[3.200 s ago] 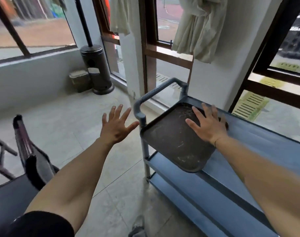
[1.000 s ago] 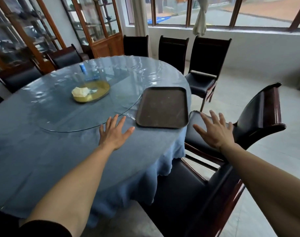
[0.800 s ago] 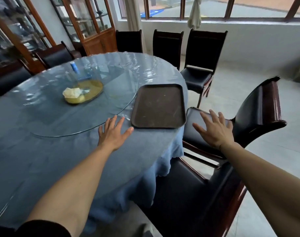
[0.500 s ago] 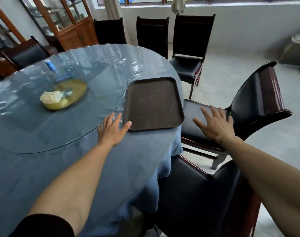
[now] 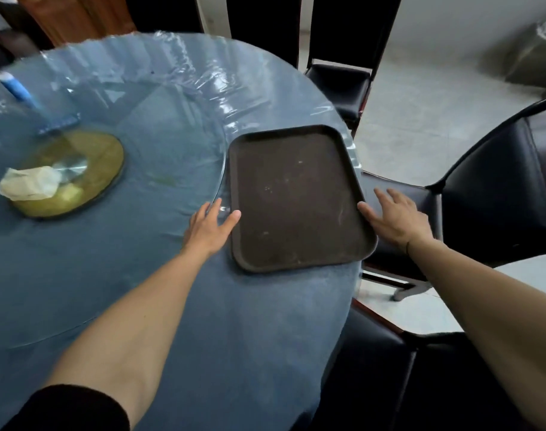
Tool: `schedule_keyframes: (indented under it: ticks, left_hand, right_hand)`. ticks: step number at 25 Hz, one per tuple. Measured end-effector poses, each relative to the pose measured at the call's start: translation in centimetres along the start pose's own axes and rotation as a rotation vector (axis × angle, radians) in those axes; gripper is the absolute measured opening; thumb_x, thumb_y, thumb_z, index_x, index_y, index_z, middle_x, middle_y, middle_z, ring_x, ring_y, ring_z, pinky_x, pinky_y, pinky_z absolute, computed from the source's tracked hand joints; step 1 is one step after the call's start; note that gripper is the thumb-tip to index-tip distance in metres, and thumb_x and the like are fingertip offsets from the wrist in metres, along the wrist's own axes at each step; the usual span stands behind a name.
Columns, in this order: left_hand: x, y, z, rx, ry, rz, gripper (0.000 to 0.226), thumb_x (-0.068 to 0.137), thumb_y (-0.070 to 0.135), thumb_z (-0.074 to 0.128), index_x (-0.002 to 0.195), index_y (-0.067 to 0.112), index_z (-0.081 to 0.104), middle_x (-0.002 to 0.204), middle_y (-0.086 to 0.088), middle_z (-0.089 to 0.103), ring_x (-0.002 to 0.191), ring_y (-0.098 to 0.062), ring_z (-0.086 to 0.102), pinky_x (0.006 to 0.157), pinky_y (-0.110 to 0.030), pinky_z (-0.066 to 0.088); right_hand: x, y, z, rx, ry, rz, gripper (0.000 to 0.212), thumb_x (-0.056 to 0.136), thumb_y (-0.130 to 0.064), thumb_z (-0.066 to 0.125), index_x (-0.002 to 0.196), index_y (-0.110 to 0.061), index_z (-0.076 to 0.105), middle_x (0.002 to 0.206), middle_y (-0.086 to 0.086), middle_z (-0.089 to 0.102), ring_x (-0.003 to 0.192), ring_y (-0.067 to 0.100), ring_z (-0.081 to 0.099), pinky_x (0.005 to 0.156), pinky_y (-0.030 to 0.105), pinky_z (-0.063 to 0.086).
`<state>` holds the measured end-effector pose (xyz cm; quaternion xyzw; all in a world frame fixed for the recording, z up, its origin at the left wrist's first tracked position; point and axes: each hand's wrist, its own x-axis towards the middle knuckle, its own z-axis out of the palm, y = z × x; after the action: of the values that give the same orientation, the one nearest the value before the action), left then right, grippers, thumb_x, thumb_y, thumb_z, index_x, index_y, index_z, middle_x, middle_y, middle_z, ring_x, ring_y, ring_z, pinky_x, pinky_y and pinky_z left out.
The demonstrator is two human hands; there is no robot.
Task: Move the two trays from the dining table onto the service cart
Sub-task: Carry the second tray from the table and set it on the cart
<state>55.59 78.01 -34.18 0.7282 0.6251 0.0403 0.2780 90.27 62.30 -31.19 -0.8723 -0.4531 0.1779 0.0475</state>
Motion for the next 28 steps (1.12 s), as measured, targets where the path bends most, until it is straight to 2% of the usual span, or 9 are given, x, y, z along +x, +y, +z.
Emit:
schedule_keyframes:
  ticks: [5, 7, 10, 12, 15, 19, 23, 28]
  left_hand:
    - [6.5, 0.9, 1.3, -0.258, -0.072, -0.109, 0.081, 0.092, 0.066, 0.044, 0.156, 0.020, 0.024, 0.159, -0.015, 0.029, 0.146, -0.029, 0.027, 0.119, -0.044, 0.021]
    - [8.2, 1.4, 1.6, -0.344, -0.115, -0.170, 0.085, 0.091, 0.069, 0.042, 0.158, 0.021, 0.019, 0.160, -0.015, 0.029, 0.144, -0.032, 0.031, 0.116, -0.047, 0.028]
    - [10.1, 2.4, 1.4, -0.446, -0.193, -0.259, 0.089, 0.086, 0.077, 0.039, 0.157, 0.030, 0.015, 0.163, -0.002, 0.022, 0.143, -0.031, 0.034, 0.093, -0.046, 0.048]
    - [10.9, 2.9, 1.3, -0.493, -0.241, -0.313, 0.089, 0.085, 0.079, 0.036, 0.157, 0.033, 0.014, 0.162, 0.002, 0.023, 0.140, -0.031, 0.037, 0.086, -0.048, 0.051]
    - [12.7, 3.2, 1.7, -0.513, -0.310, -0.386, 0.088, 0.085, 0.080, 0.033, 0.157, 0.032, 0.017, 0.160, 0.002, 0.029, 0.138, -0.031, 0.039, 0.093, -0.053, 0.049]
    - [13.9, 3.7, 1.8, -0.480, -0.380, -0.452, 0.095, 0.080, 0.086, 0.032, 0.157, 0.035, 0.012, 0.165, 0.004, 0.017, 0.145, -0.031, 0.029, 0.098, -0.058, 0.044]
    - [15.0, 4.2, 1.1, -0.587, -0.501, -0.557, 0.101, 0.071, 0.094, 0.031, 0.156, 0.043, 0.011, 0.165, -0.003, 0.013, 0.147, -0.038, 0.020, 0.096, -0.069, 0.037]
    - [15.9, 4.3, 0.4, -0.633, -0.571, -0.605, 0.111, 0.063, 0.098, 0.035, 0.155, 0.040, 0.016, 0.163, -0.008, 0.019, 0.145, -0.041, 0.025, 0.096, -0.075, 0.035]
  right_hand:
    - [6.1, -3.0, 1.2, 0.069, -0.058, 0.007, 0.076, 0.092, -0.070, 0.034, 0.152, -0.024, 0.029, 0.155, 0.012, 0.035, 0.140, 0.038, 0.033, 0.108, 0.057, 0.035]
    - [8.3, -3.9, 2.0, 0.127, -0.090, 0.048, 0.076, 0.092, -0.068, 0.037, 0.153, -0.022, 0.029, 0.152, 0.015, 0.036, 0.138, 0.040, 0.033, 0.109, 0.055, 0.034]
    - [11.8, -4.7, 3.3, 0.194, -0.142, 0.131, 0.080, 0.092, -0.068, 0.039, 0.155, -0.021, 0.025, 0.154, 0.016, 0.031, 0.139, 0.043, 0.029, 0.113, 0.054, 0.028]
    - [13.6, -5.0, 3.7, 0.231, -0.175, 0.186, 0.082, 0.093, -0.068, 0.039, 0.157, -0.019, 0.021, 0.156, 0.020, 0.028, 0.140, 0.046, 0.027, 0.115, 0.051, 0.024]
    - [15.8, -5.0, 4.2, 0.253, -0.200, 0.263, 0.083, 0.094, -0.069, 0.035, 0.158, -0.019, 0.018, 0.158, 0.024, 0.025, 0.142, 0.049, 0.024, 0.117, 0.049, 0.020]
    - [17.4, -5.5, 4.6, 0.400, -0.226, 0.344, 0.086, 0.093, -0.070, 0.036, 0.159, -0.020, 0.015, 0.161, 0.022, 0.018, 0.145, 0.046, 0.022, 0.119, 0.051, 0.020]
    - [18.2, -5.7, 4.5, 0.453, -0.213, 0.435, 0.089, 0.090, -0.074, 0.034, 0.158, -0.020, 0.015, 0.162, 0.021, 0.014, 0.147, 0.044, 0.020, 0.120, 0.052, 0.017]
    - [18.8, -5.5, 3.2, 0.685, -0.281, 0.448, 0.102, 0.079, -0.084, 0.038, 0.153, -0.013, 0.032, 0.155, 0.017, 0.037, 0.138, 0.039, 0.040, 0.115, 0.051, 0.033]
